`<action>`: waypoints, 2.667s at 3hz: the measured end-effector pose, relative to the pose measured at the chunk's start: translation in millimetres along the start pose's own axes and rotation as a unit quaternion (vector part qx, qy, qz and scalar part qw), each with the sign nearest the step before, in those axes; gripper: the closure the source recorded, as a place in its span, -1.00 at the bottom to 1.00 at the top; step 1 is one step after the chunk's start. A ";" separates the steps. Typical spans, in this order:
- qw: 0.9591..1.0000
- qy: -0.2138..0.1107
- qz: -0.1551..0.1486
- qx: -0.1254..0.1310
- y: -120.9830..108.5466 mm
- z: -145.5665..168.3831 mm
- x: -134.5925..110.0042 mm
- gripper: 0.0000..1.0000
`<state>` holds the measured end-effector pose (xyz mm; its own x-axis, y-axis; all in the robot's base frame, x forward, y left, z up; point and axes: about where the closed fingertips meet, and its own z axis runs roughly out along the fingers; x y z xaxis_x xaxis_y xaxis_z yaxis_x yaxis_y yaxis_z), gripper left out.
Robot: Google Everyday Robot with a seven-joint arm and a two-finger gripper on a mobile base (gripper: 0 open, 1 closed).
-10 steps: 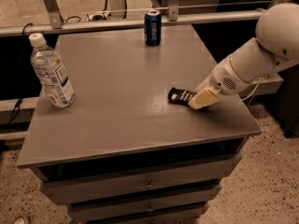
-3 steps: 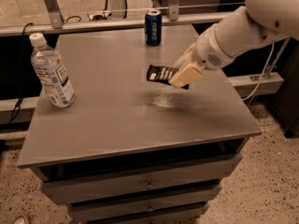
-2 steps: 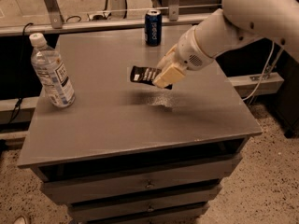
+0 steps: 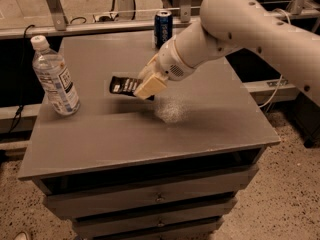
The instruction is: Move rxbar chocolate near blue plastic bottle
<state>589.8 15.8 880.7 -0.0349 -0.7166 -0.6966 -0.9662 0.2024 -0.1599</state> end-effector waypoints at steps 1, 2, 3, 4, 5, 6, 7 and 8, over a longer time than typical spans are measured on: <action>1.000 -0.018 -0.005 -0.018 9.6 36.6 -21.4 1.00; 0.999 -0.027 -0.001 -0.028 16.8 63.1 -29.7 1.00; 0.999 -0.026 0.003 -0.036 23.2 81.3 -33.0 0.66; 0.999 -0.021 0.010 -0.037 25.0 91.8 -29.1 0.21; 0.999 -0.018 0.015 -0.038 25.9 97.5 -24.7 -0.27; 0.999 -0.018 0.016 -0.038 25.5 96.0 -26.2 -0.73; 0.999 -0.018 0.016 -0.038 25.5 95.8 -26.3 -1.00; 0.999 -0.035 0.010 -0.034 25.2 74.2 -31.0 -1.00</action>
Offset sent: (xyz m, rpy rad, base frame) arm 0.0028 0.0937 -0.0425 0.0806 0.0509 0.0541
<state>585.5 92.7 846.4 -0.0396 -0.6635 -0.7471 -0.9807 0.1691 -0.0982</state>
